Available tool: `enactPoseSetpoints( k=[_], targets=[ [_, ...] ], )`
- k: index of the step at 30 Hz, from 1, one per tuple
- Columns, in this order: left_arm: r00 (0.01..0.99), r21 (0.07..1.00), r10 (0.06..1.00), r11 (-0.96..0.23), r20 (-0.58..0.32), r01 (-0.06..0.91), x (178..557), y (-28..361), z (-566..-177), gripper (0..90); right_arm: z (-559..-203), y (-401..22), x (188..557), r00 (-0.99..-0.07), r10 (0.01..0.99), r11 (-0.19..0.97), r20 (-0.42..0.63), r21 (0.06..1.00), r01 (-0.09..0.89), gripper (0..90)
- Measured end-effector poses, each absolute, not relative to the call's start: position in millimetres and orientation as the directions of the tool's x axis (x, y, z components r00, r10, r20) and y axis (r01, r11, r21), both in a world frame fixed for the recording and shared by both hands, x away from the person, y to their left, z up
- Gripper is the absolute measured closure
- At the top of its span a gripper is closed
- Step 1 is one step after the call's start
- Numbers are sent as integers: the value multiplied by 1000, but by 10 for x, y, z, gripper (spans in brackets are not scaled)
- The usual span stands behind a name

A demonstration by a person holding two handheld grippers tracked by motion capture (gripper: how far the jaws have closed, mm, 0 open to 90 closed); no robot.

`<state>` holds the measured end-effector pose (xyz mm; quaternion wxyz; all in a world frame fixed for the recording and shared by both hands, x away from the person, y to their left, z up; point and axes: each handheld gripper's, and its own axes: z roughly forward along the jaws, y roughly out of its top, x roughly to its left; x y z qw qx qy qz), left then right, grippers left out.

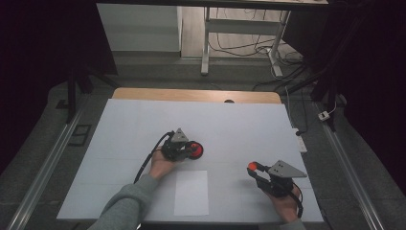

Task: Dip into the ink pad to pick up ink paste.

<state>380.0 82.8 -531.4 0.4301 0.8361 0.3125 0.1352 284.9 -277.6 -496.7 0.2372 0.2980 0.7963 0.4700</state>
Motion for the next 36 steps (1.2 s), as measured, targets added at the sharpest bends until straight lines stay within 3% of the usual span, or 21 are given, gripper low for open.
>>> enactPoseSetpoints(
  k=[31,36],
  targets=[
    [771,817,636,-426,-37,390,3793,843,-5325,725,-4954,-2794,2847,-711,698,369,-87,894,253,647],
    [765,865,641,-345,-66,364,3774,880,-5195,723,-4922,-2811,2831,-709,700,362,-88,899,245,647]
  ],
)
